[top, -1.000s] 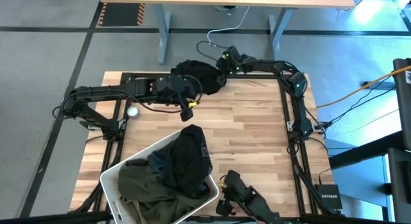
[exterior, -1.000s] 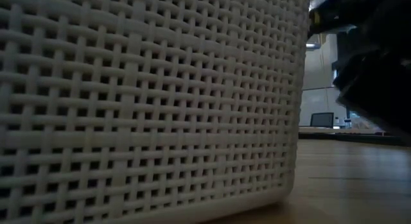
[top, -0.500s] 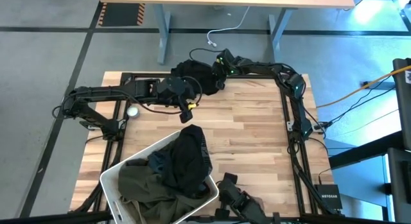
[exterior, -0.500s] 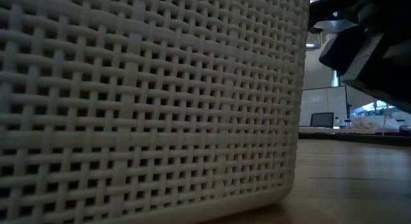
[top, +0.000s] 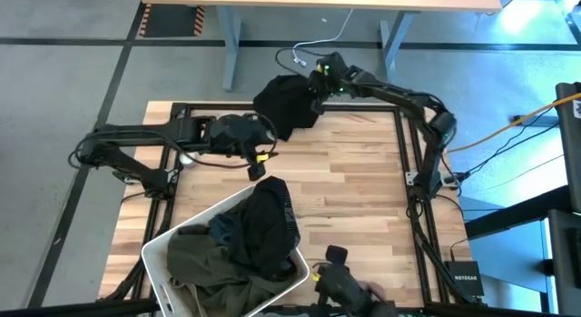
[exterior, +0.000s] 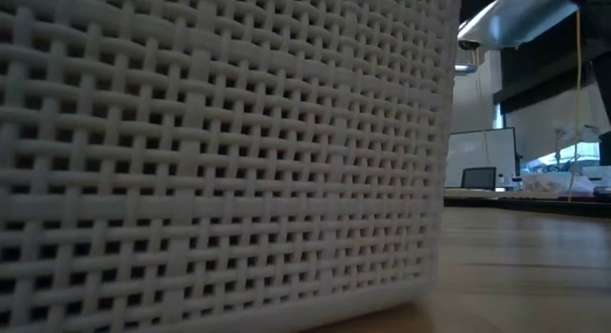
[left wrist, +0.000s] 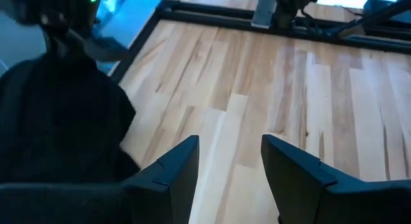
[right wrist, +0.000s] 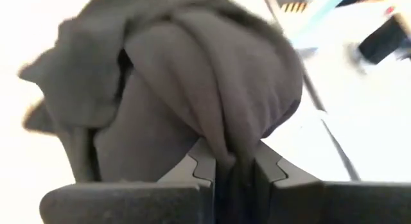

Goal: Sort clothes
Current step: Put the black shirt into the white bin

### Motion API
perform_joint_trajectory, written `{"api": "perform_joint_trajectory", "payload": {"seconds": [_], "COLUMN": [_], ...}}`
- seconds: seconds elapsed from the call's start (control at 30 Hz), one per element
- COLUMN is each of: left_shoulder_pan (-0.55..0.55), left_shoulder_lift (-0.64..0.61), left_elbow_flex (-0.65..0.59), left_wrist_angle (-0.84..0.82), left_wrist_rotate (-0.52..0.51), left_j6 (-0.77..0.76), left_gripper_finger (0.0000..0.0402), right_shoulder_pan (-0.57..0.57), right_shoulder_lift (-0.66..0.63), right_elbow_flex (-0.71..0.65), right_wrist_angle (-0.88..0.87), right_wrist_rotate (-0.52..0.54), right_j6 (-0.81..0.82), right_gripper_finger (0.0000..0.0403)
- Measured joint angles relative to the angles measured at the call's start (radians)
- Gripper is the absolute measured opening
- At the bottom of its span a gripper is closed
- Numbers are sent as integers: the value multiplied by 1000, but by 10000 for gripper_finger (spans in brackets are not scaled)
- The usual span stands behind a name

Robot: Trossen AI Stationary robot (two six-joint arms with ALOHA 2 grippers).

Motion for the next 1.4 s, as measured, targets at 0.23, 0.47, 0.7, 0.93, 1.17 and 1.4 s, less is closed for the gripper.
{"api": "perform_joint_trajectory", "payload": {"seconds": [0.23,0.47,0.7,0.93,1.17,1.4], "left_shoulder_pan": [-29,-32,-9,4,3,3], "left_shoulder_lift": [-79,-167,-235,-297,-355,-431], "left_elbow_flex": [0,0,0,0,0,0], "left_wrist_angle": [-6,-106,-228,-238,-250,-218], "left_wrist_rotate": [-48,-121,-240,-259,-304,-377], "left_j6": [-1,-43,-116,-152,-209,-227], "left_gripper_finger": [164,164,164,164,164,164], "right_shoulder_pan": [72,205,371,561,754,925], "right_shoulder_lift": [-202,-391,-533,-598,-536,-399], "right_elbow_flex": [0,2,2,3,4,3], "right_wrist_angle": [-50,-52,4,227,393,550], "right_wrist_rotate": [6,5,43,26,-3,-3], "right_j6": [27,78,126,243,300,296], "right_gripper_finger": [45,45,45,45,45,45]}}
